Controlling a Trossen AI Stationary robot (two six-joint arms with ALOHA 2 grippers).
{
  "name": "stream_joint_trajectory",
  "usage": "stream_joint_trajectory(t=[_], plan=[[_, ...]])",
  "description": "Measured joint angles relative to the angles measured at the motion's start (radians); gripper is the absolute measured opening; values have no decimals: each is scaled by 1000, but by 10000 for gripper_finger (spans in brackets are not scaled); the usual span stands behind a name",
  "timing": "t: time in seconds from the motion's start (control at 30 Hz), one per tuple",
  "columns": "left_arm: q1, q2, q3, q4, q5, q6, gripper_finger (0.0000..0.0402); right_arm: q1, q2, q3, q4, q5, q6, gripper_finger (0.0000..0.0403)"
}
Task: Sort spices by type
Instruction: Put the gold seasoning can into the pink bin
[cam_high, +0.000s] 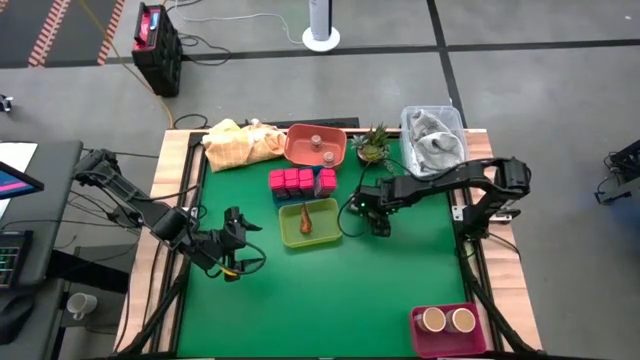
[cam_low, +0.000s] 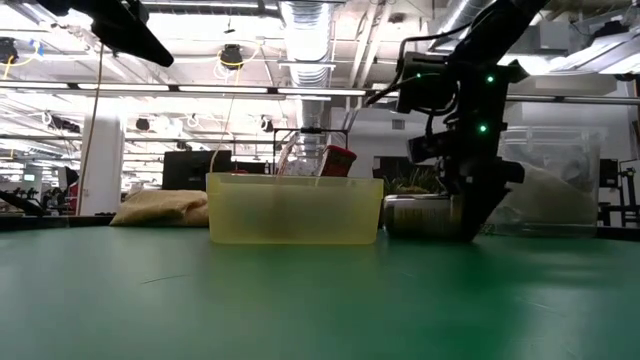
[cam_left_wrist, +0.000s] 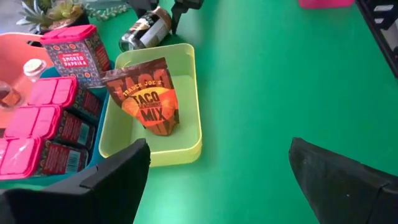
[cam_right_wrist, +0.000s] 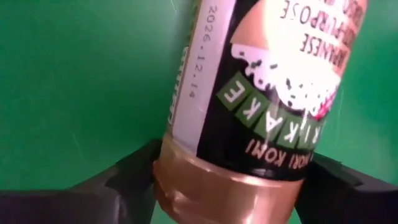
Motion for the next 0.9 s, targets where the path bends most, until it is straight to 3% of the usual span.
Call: stream_joint_trajectory(t=[0.23, 0.53, 0.7, 0.9], plan=[[18, 0, 0, -2, -24, 22, 366, 2, -7, 4, 22, -8, -13, 311], [155, 58, 0, 69, -9, 94, 366, 68, -154, 135, -225, 6, 35, 311], [237, 117, 0, 241, 52, 308, 366, 119, -241, 172, -243, 28, 68, 311], [246, 205, 1, 442, -46, 685, 366, 127, -288, 231, -246, -114, 211, 311]])
